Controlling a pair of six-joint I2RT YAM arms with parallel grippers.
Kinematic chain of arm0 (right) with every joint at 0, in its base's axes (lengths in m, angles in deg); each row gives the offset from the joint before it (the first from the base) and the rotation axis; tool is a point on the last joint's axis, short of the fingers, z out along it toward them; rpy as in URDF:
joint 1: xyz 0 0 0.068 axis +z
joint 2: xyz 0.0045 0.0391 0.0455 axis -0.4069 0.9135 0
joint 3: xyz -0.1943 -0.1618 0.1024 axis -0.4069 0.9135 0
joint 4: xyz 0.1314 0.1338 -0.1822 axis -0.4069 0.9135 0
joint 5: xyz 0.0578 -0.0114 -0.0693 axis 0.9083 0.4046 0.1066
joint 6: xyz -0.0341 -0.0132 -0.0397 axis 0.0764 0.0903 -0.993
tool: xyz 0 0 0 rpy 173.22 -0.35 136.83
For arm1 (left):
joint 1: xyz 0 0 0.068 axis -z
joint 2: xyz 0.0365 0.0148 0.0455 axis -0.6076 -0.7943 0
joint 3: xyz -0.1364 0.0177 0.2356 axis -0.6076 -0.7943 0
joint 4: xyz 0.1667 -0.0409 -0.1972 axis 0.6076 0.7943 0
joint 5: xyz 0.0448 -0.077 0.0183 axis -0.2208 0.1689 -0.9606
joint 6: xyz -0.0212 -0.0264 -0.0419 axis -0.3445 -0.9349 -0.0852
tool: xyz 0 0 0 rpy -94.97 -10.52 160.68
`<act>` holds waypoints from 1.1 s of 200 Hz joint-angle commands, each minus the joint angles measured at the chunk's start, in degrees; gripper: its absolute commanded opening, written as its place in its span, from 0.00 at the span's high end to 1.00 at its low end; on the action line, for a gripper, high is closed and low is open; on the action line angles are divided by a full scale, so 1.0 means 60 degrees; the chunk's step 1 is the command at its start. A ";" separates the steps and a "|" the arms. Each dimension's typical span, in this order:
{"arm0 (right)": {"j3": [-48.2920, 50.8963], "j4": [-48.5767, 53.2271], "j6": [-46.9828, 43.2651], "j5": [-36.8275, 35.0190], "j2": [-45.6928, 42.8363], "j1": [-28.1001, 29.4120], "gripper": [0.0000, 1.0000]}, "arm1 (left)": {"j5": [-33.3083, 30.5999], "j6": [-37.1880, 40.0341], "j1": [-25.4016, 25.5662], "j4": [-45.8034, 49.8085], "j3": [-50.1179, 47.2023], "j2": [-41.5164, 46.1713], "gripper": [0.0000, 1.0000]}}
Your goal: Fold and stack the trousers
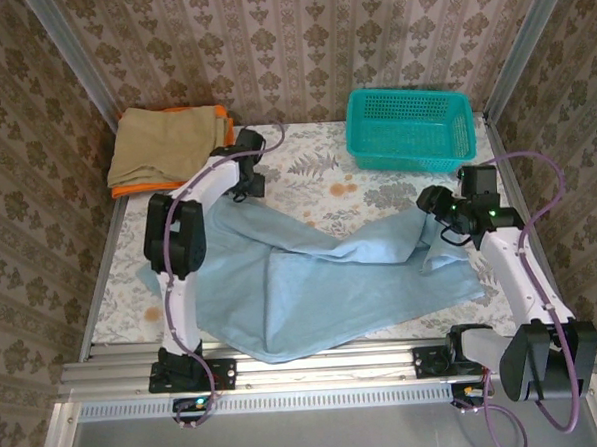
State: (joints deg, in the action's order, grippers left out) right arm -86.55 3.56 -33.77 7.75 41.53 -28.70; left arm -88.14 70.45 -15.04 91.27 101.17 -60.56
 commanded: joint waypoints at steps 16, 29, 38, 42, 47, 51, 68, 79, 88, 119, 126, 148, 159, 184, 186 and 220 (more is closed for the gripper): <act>0.0441 -0.0559 0.0189 0.0604 0.0008 0.0065 0.37 | 0.0154 0.0238 -0.0236 0.0987 0.0283 -0.0199 0.32; 0.0467 -0.0637 0.0165 0.0681 0.0087 0.0064 0.37 | 0.0336 0.0253 -0.0373 0.1023 0.0478 -0.0532 0.39; 0.0481 -0.0697 0.0167 0.0757 0.0097 0.0064 0.37 | 0.0366 0.0292 -0.0416 0.0980 0.0533 -0.0706 0.46; 0.0495 -0.0700 0.0160 0.0765 0.0095 0.0064 0.37 | 0.0462 0.0328 -0.0431 0.0900 0.0526 -0.0765 0.49; 0.0489 -0.0690 0.0163 0.0775 0.0085 0.0064 0.37 | 0.0620 0.0326 -0.0460 0.0862 0.0530 -0.0836 0.55; 0.0496 -0.0692 0.0160 0.0790 0.0064 0.0066 0.37 | 0.0746 0.0329 -0.0497 0.0828 0.0525 -0.0883 0.62; 0.0497 -0.0679 0.0145 0.0781 -0.0057 0.0064 0.37 | 0.0867 0.0360 -0.0550 0.0859 0.0417 -0.0949 0.86; 0.0496 -0.0648 0.0145 0.0794 -0.0159 0.0062 0.37 | 0.0748 0.0355 -0.0550 0.0790 0.0185 -0.0793 1.00; 0.0497 -0.0648 0.0145 0.0768 -0.0229 0.0065 0.37 | 0.0719 0.0301 -0.0550 0.0705 -0.0100 -0.0532 1.00; 0.0387 -0.0602 0.0203 0.0982 -0.0451 0.0067 0.37 | 0.0677 -0.0239 -0.0288 -0.0045 -0.1859 0.1417 1.00; 0.0375 -0.0583 0.0232 0.1029 -0.0533 0.0072 0.37 | 0.0563 -0.0369 -0.0192 -0.0221 -0.2341 0.1973 1.00; 0.0305 -0.0523 0.0241 0.1115 -0.0796 0.0064 0.37 | 0.0306 -0.0834 -0.0101 -0.0481 -0.3629 0.3503 1.00; 0.0346 -0.0538 0.0248 0.1150 -0.0856 0.0068 0.37 | -0.0010 -0.0998 -0.0067 -0.0579 -0.4251 0.4246 1.00; 0.0434 -0.0623 0.0345 0.1355 -0.0824 0.0071 0.38 | -0.0338 -0.1222 -0.0294 -0.0886 -0.5275 0.5551 1.00; 0.0441 -0.0631 0.0360 0.1385 -0.0824 0.0065 0.38 | -0.0334 -0.1226 -0.0317 -0.0903 -0.5312 0.5613 1.00; 0.0482 -0.0618 0.0379 0.1367 -0.0867 0.0064 0.38 | -0.0603 -0.1127 -0.0952 -0.0819 -0.4975 0.6222 1.00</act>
State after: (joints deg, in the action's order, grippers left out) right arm -84.22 0.35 -32.40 14.77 37.16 -28.59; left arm -88.55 65.08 -17.78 86.61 70.30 -25.24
